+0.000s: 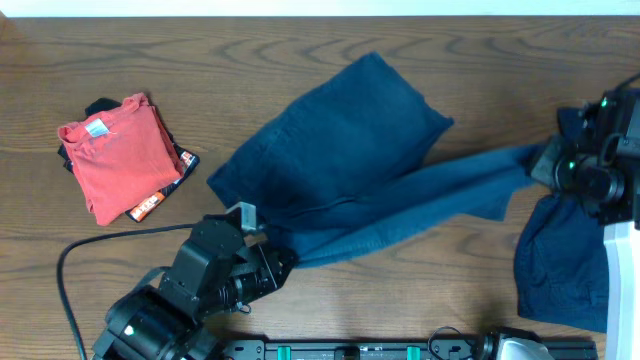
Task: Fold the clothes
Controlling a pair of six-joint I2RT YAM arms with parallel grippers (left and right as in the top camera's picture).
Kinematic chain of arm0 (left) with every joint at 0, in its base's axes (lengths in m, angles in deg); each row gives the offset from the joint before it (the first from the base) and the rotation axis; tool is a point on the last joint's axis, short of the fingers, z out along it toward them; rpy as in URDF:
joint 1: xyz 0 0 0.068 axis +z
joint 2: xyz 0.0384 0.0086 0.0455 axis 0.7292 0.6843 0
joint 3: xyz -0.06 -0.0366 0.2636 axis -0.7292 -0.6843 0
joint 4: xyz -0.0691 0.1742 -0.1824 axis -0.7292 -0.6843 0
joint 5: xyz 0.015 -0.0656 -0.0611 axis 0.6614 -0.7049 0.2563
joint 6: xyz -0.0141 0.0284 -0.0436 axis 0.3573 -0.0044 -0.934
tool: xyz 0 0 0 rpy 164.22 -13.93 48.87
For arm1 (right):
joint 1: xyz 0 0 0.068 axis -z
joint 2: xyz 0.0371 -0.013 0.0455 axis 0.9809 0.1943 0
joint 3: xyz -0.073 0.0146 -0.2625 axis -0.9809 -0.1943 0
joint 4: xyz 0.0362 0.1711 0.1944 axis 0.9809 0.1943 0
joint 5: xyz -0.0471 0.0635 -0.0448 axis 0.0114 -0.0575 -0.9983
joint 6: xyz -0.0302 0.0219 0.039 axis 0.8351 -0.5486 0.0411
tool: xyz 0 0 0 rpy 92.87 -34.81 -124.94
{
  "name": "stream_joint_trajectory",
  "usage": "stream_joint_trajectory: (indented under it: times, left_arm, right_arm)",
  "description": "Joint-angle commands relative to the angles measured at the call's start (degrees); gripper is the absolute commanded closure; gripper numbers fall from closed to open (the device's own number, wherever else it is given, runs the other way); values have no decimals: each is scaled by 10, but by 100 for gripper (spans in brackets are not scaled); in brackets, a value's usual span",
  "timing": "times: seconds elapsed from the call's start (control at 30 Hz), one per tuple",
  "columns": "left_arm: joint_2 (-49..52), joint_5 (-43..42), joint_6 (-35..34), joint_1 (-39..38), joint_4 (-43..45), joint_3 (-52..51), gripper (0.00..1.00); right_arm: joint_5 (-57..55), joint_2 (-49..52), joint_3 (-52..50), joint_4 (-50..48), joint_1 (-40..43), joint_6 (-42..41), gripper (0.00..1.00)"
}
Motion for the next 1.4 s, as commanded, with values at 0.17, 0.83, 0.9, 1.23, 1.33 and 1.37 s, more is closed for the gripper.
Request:
stream_joint_trajectory:
  times: [0.17,0.83,0.9,1.23,1.33,1.37]
  left_arm:
    - [43,308,-93,1,5,7,94]
    - [399,257,39,270,365,7,94]
    - [437,240,39,300,396,7,94]
    - [534,52,56,370,564,8,13]
    - [521,-18,58,395,585,14,2]
    - [517,-42,59,399,585,15,2]
  right_arm:
    - [33,74,24,-129,-41,147,99]
    - [40,352,24,-489,-185,156,99]
    - [45,381,24,-524,-191,156,96]
    - [70,458,24,-568,-205,120,45]
    - [87,448,24,-545,-202,121,58]
    - [100,448,24,-536,-202,122,62]
